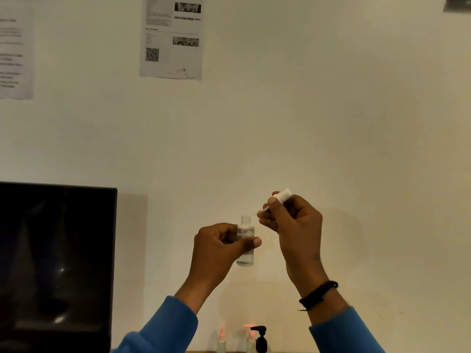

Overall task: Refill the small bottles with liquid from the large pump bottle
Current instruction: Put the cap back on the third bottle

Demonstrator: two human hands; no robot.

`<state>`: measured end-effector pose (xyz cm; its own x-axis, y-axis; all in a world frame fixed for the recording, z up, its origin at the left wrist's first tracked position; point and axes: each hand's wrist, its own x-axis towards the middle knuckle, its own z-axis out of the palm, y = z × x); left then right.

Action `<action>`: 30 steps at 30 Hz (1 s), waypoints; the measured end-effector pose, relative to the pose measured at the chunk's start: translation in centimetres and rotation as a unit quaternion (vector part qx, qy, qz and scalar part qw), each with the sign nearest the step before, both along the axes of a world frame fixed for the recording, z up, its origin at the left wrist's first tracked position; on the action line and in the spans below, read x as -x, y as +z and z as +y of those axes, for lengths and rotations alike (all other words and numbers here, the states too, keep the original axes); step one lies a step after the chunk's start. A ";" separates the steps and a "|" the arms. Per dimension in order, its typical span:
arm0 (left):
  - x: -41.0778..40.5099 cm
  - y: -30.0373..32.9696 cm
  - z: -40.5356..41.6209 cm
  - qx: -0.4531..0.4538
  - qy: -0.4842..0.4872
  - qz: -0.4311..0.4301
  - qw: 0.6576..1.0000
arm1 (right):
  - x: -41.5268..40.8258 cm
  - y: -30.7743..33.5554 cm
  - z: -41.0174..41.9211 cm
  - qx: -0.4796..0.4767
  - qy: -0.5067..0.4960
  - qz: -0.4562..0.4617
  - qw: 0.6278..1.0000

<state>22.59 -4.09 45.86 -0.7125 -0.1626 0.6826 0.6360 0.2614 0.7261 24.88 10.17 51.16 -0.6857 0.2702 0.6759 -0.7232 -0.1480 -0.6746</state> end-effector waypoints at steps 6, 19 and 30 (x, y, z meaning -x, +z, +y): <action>0.0 -0.1 -0.1 0.005 -0.002 0.001 1.000 | 1.3 1.5 -0.5 -0.100 -0.023 -0.029 0.994; -0.5 0.7 0.1 -0.019 -0.028 0.001 0.999 | 2.5 1.7 -1.7 -0.188 -0.032 -0.034 0.981; -0.2 1.3 0.1 -0.024 -0.009 0.027 0.999 | 3.1 2.2 -1.3 -0.224 0.017 -0.012 0.974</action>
